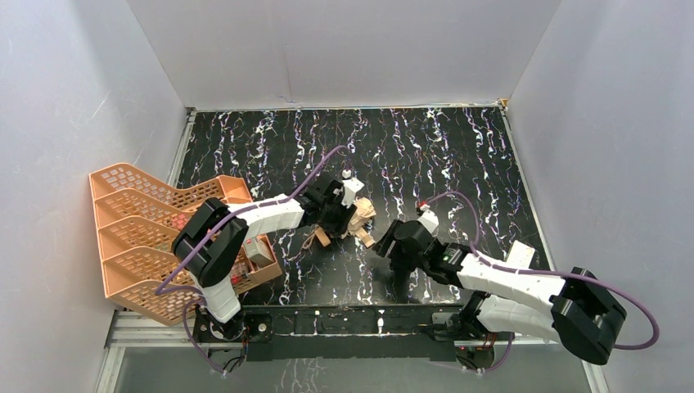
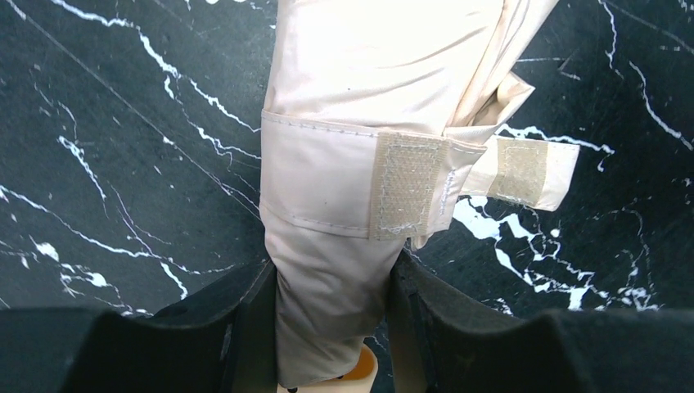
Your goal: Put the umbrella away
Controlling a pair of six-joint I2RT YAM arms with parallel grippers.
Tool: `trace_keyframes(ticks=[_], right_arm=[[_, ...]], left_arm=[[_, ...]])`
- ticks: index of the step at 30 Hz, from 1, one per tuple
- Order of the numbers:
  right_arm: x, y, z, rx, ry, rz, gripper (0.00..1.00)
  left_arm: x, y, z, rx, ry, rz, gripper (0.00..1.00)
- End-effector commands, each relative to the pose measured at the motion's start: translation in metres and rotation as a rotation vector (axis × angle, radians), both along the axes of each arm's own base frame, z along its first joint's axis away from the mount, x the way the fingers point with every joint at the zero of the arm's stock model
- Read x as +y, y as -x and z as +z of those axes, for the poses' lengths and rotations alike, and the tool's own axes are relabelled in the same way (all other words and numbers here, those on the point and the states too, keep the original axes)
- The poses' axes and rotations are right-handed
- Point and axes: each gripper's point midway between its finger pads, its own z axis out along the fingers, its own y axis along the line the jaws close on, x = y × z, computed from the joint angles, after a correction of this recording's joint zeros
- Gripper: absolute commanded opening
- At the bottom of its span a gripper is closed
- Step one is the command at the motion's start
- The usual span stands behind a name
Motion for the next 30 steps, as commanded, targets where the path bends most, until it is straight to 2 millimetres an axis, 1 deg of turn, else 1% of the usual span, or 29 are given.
trace_keyframes(ticks=[1, 5, 6, 7, 11, 14, 15, 18, 20, 24, 30], right_arm=[[0.013, -0.01, 0.003, 0.077, -0.22, -0.202, 0.72], [0.009, -0.014, -0.006, 0.105, -0.231, -0.281, 0.71], [0.011, -0.017, -0.005, 0.105, -0.256, -0.299, 0.71], [0.009, -0.017, -0.009, 0.115, -0.266, -0.318, 0.7], [0.008, -0.018, -0.018, 0.14, -0.307, -0.346, 0.7], [0.004, -0.016, -0.028, 0.165, -0.287, -0.361, 0.69], [0.001, -0.016, -0.03, 0.169, -0.281, -0.37, 0.68], [-0.003, -0.018, -0.037, 0.173, -0.283, -0.398, 0.6], [-0.005, -0.019, -0.043, 0.175, -0.284, -0.41, 0.58], [-0.004, -0.023, -0.053, 0.191, -0.289, -0.402, 0.55], [0.0, -0.032, -0.067, 0.212, -0.254, -0.364, 0.54]], left_arm=[[0.041, 0.035, -0.029, 0.132, -0.155, 0.184, 0.0], [0.045, 0.039, -0.032, 0.105, -0.181, 0.23, 0.0], [0.046, 0.04, -0.033, 0.1, -0.181, 0.236, 0.0], [0.048, 0.04, -0.034, 0.094, -0.187, 0.253, 0.0], [0.055, 0.044, -0.039, 0.088, -0.211, 0.306, 0.0], [0.056, 0.047, -0.042, 0.087, -0.21, 0.32, 0.0], [0.056, 0.047, -0.042, 0.083, -0.214, 0.322, 0.0], [0.055, 0.049, -0.044, 0.077, -0.226, 0.319, 0.0], [0.055, 0.051, -0.046, 0.078, -0.236, 0.313, 0.0], [0.054, 0.054, -0.048, 0.076, -0.25, 0.304, 0.0], [0.052, 0.053, -0.047, 0.06, -0.268, 0.294, 0.0]])
